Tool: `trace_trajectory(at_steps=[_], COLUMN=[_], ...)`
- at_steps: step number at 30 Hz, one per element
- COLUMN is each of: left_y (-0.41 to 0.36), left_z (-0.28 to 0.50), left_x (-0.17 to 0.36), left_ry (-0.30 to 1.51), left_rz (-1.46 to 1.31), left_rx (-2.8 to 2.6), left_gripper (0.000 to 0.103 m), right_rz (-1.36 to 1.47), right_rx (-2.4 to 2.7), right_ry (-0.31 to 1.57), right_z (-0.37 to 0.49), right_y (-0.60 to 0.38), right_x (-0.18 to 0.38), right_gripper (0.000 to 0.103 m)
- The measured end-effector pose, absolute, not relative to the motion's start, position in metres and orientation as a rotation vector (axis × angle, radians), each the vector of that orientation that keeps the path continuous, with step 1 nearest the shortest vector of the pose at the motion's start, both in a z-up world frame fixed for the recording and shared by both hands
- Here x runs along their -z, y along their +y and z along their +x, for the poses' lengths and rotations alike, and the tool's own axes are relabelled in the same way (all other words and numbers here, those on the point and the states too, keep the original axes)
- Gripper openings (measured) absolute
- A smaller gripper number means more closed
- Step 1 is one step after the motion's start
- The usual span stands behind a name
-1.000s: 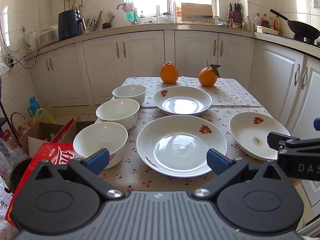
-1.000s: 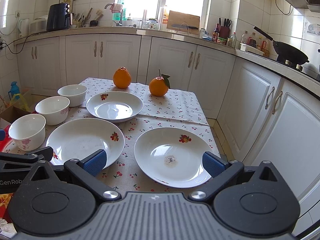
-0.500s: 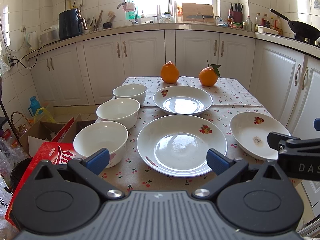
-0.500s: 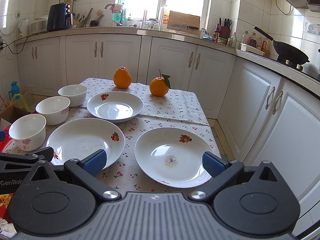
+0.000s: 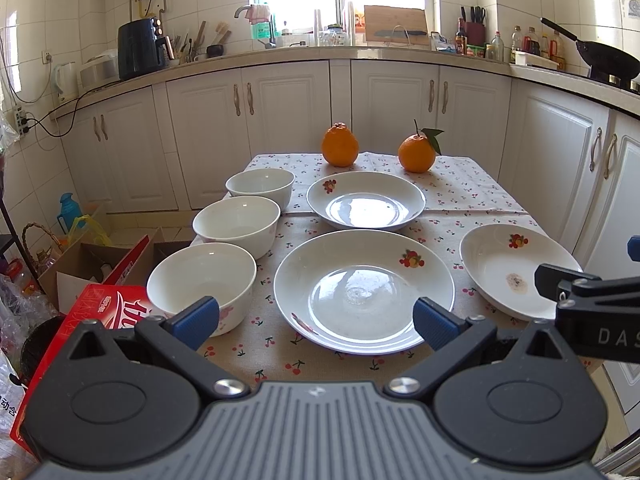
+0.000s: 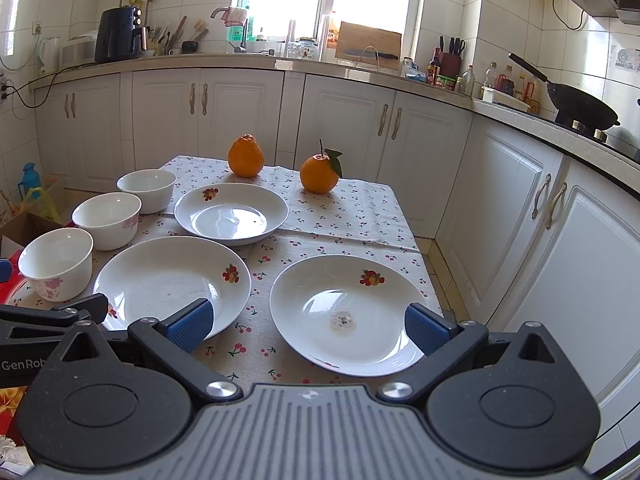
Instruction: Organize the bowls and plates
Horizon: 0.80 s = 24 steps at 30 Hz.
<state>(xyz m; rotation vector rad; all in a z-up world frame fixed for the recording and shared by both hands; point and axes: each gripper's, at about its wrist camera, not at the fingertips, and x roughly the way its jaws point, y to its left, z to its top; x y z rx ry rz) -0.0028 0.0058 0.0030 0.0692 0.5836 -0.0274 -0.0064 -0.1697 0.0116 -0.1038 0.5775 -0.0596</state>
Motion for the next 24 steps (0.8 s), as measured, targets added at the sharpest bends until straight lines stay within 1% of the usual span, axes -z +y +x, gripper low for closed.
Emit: trace_trajectory(at_steps=[24], left_y=[-0.0005], left_z=[0.0027], left_x=[-0.0033], left_ry=[0.584], left_rz=[0.077], left_rx=[0.035], left_gripper=[0.102], right_rz=[-0.102], right_rx=[0.058], right_ry=[0.578], right_z=[-0.0042], right_y=[-0.1714], right_x=[-0.0122], right_gripper=[0.103])
